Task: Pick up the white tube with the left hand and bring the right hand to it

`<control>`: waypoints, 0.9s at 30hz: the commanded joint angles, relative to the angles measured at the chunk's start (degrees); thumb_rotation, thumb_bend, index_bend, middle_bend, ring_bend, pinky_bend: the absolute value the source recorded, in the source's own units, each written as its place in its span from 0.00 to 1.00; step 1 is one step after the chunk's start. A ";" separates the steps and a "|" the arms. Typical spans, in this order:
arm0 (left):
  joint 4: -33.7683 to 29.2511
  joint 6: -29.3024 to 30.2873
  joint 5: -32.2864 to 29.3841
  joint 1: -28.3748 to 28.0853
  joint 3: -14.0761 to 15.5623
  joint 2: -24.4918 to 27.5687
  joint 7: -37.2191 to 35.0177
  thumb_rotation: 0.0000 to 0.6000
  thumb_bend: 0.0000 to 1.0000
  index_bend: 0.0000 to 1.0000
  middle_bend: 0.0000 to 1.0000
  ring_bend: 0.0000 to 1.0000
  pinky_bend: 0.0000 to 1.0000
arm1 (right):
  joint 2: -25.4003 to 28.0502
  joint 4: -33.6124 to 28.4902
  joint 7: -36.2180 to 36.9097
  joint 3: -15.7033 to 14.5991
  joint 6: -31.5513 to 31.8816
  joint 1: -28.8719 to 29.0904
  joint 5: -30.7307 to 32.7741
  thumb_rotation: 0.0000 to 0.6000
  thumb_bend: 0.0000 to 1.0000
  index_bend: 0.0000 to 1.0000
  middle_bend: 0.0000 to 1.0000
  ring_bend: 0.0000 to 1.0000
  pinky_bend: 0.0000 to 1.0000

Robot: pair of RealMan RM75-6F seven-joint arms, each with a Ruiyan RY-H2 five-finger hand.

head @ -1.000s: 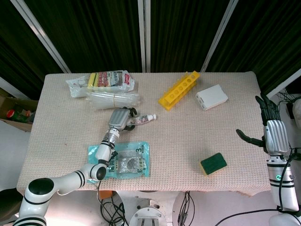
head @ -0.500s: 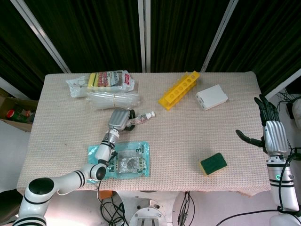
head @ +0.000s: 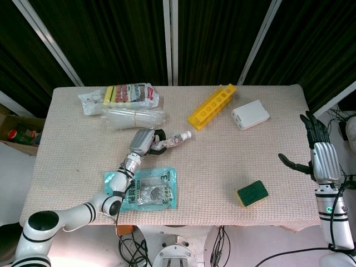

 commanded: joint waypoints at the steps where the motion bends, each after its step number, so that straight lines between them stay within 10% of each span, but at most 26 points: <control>1: -5.52 5.27 5.68 2.11 0.30 2.93 -10.63 1.00 0.44 0.77 0.86 0.72 0.81 | -0.45 -0.26 0.10 0.25 -0.56 0.90 -0.72 0.25 0.00 0.00 0.00 0.00 0.00; 7: -15.29 9.81 8.13 4.28 -0.57 5.79 -20.81 1.00 0.44 0.77 0.86 0.72 0.82 | -3.05 -0.75 1.53 1.76 -1.64 3.63 -1.33 0.25 0.00 0.00 0.00 0.00 0.00; 19: -25.39 14.29 14.64 4.59 1.74 8.65 -22.82 1.00 0.44 0.77 0.86 0.72 0.82 | -7.33 1.98 28.87 5.39 -13.57 11.31 2.03 0.25 0.00 0.00 0.00 0.00 0.00; 27: -25.88 13.81 13.92 3.98 1.78 8.44 -20.81 1.00 0.44 0.77 0.87 0.72 0.82 | -9.68 0.73 27.74 7.22 -20.35 17.59 4.45 0.24 0.00 0.00 0.00 0.00 0.00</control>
